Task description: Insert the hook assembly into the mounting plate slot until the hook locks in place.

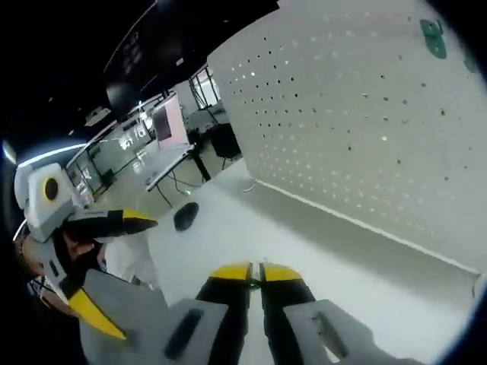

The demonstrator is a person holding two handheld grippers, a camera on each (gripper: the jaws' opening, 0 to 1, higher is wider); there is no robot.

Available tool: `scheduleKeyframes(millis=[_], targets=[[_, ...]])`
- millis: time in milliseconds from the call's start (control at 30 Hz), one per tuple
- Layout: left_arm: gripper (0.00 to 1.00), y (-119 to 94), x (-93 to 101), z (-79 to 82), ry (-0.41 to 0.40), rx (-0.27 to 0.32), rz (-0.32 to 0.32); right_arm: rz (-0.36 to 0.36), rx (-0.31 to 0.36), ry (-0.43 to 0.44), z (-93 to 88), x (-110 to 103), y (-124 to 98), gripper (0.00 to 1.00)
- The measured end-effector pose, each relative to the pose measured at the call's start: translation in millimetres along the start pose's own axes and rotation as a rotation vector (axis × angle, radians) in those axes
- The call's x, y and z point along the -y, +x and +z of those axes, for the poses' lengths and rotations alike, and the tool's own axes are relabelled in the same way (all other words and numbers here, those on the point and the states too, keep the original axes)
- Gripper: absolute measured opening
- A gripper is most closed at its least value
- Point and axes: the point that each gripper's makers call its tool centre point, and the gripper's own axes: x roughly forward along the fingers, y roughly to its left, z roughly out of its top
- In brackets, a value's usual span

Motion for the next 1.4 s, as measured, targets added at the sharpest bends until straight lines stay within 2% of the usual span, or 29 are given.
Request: scheduleKeyframes(millis=[67,167,267,300,367,533,600,667,767,867,967,1067,1233,1400], targets=[[0.96,1,2.0,-2.8,0.028,-0.007,0.0,0.011,0.007,0.041,-2.4,-5,-2,0.02],[0.89,3,4.8,-6.3,0.03,-0.015,-0.009,0.026,0.017,0.094,-5.5,-12,-6,0.02],[0.86,5,6.3,-8.1,0.027,-0.011,-0.012,0.06,0.036,0.2,-4.7,-24,-10,0.02],[0.84,4,6.9,-7.9,0.033,-0.009,-0.013,0.066,0.037,0.202,-4.5,-26,-11,0.02],[0.78,4,9.1,-5.1,0.054,0.01,-0.018,0.071,0.036,0.202,-3.8,-31,-13,0.02],[0.72,2,15.2,2.3,0.099,0.034,-0.029,0.107,0.033,0.301,-2.5,-42,-18,0.02],[0.66,1,17.0,4.1,0.118,0.04,-0.029,0.112,0.026,0.311,-3.2,-44,-18,0.02],[0.6,0,18.4,5.4,0.123,0.044,-0.034,0.119,0.031,0.361,-2.4,-47,-19,0.02],[0.57,0,21.8,9.2,0.1,0.063,-0.036,0.105,0.027,0.34,-4.5,-46,-17,0.0],[0.54,3,24.1,7.9,0.091,0.058,-0.03,0.107,0.02,0.361,-7.2,-49,-15,0.0],[0.5,9,27.4,3.0,0.085,0.05,-0.039,0.096,0.009,0.346,-11.7,-48,-11,0.0],[0.48,15,30.2,-5.2,0.071,0.026,-0.052,0.095,-0.002,0.372,-15.8,-46,-9,0.0],[0.49,16,36.3,-2.9,0.066,0.028,-0.082,0.097,0.012,0.384,-11.8,-46,-11,0.0],[0.42,18,42.0,-0.3,0.036,0.029,-0.118,0.127,0.033,0.443,-2.9,-49,-10,0.0]])
